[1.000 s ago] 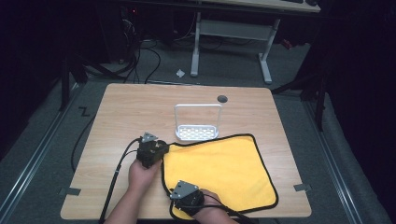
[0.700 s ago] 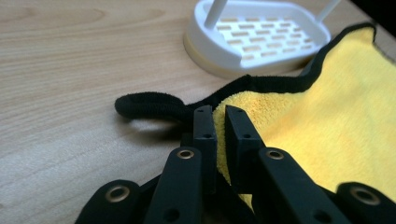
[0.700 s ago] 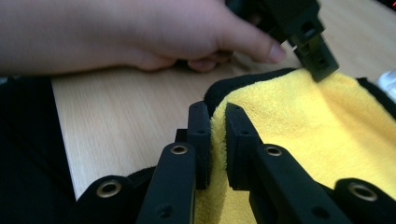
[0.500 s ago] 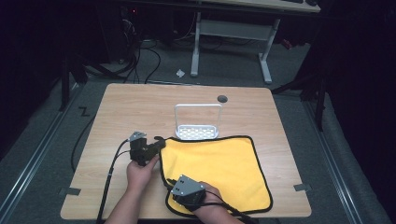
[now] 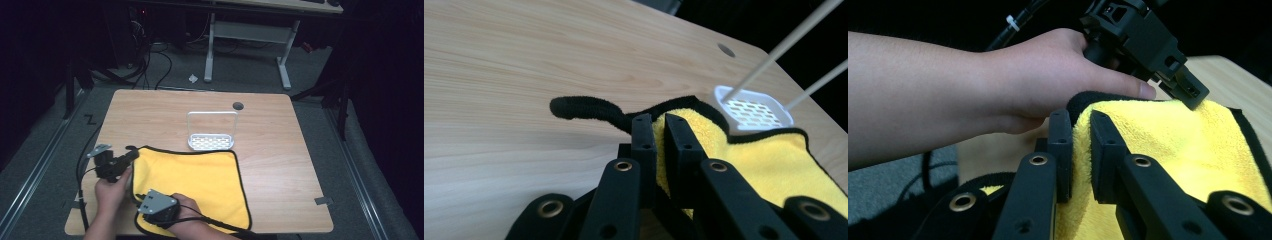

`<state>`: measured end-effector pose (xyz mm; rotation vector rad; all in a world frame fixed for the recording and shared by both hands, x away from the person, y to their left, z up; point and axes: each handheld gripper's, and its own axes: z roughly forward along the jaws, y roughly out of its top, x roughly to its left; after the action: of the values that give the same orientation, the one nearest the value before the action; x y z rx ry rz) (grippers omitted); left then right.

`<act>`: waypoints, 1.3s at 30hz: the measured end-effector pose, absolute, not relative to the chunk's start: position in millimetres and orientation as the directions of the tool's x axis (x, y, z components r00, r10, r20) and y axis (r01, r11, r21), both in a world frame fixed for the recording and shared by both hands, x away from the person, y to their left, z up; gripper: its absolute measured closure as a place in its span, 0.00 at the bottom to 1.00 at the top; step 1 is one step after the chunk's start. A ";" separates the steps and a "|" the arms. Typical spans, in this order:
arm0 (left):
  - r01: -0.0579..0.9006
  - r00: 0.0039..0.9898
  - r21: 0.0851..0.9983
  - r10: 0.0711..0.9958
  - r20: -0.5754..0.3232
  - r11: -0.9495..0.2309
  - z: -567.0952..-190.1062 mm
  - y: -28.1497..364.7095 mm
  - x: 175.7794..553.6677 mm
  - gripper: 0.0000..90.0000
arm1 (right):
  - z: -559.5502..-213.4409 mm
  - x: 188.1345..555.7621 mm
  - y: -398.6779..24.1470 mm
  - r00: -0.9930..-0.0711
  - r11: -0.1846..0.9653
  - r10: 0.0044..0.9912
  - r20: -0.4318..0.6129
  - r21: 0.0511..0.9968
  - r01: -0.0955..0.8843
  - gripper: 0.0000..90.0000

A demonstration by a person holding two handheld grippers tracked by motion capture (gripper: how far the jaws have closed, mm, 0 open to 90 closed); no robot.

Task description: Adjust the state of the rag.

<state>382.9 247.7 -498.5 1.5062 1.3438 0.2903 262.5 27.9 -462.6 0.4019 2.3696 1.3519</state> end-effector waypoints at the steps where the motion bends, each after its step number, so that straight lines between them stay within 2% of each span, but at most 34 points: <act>1: 0.575 0.329 0.797 0.838 -0.435 0.187 -496.4 257.5 379.4 0.93 | -461.0 261.4 34.8 -0.890 0.493 0.415 -0.187 0.869 0.048 0.91; 5: 0.562 0.317 0.802 0.842 -0.437 0.204 -490.0 269.0 374.9 0.93 | -457.6 258.8 50.4 -0.899 0.491 0.395 -0.188 0.870 0.034 0.91; 10: 0.543 0.352 0.820 0.838 -0.417 0.179 -479.2 244.7 378.8 0.93 | -454.8 257.6 37.9 -0.894 0.487 0.404 -0.195 0.873 0.030 0.91; 15: 0.544 0.385 0.829 0.840 -0.382 0.128 -477.6 201.5 388.6 0.93 | -453.2 258.3 -1.9 -0.867 0.475 0.459 -0.194 0.878 0.055 0.90; 24: 0.587 0.398 0.805 0.836 -0.379 0.086 -491.6 131.9 402.9 0.92 | -469.8 260.7 -83.2 -0.803 0.473 0.569 -0.177 0.870 0.143 0.90; 34: 0.590 0.432 0.806 0.831 -0.352 0.035 -494.4 71.9 406.6 0.91 | -485.5 254.4 -139.3 -0.763 0.483 0.627 -0.161 0.848 0.218 0.89; 39: 0.603 0.449 0.798 0.828 -0.336 -0.003 -497.5 55.2 409.3 0.91 | -493.4 252.2 -156.6 -0.745 0.488 0.649 -0.155 0.836 0.251 0.89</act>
<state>409.3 55.2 -497.5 1.6999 1.2457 0.2823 252.2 -156.6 -493.4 0.7439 2.2821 1.1736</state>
